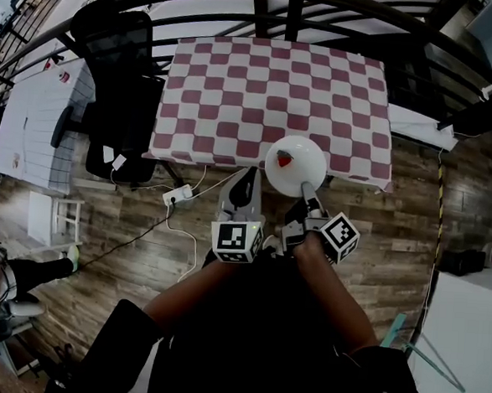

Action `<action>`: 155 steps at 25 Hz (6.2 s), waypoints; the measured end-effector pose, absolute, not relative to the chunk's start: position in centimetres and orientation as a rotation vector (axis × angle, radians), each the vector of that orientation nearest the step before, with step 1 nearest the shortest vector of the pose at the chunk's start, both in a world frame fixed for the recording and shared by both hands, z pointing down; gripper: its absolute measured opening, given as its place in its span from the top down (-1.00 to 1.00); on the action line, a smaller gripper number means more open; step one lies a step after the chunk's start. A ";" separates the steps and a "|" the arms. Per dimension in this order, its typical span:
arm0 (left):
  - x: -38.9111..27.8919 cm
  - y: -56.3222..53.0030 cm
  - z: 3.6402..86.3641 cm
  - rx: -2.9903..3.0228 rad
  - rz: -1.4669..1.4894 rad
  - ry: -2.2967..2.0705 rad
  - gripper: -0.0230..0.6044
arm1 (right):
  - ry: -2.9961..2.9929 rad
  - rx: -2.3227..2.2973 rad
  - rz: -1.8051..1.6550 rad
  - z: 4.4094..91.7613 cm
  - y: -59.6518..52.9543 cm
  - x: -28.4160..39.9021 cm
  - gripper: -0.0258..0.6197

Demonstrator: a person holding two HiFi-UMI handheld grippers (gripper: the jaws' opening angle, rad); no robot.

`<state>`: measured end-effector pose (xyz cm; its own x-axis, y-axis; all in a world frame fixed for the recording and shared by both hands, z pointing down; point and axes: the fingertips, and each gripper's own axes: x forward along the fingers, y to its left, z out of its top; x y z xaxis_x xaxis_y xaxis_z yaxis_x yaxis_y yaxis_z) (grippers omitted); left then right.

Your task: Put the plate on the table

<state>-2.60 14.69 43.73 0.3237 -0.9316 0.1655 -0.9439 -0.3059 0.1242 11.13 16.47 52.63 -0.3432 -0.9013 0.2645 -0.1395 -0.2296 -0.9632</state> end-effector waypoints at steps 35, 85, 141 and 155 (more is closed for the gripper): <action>-10.2 -11.9 44.3 2.506 0.113 -1.529 0.90 | 1.248 -1.467 -1.528 54.0 -7.6 5.7 0.89; -7.4 -23.3 51.9 2.360 0.331 -1.578 0.90 | 1.470 -1.376 -1.750 73.1 -20.5 6.6 0.89; -7.0 -19.3 52.3 2.406 0.385 -1.502 0.90 | 1.282 -1.484 -1.931 75.6 -17.0 6.7 0.23; -9.3 -15.9 50.4 2.431 0.346 -1.500 0.90 | 1.537 -1.544 -1.909 69.5 -10.9 7.1 0.23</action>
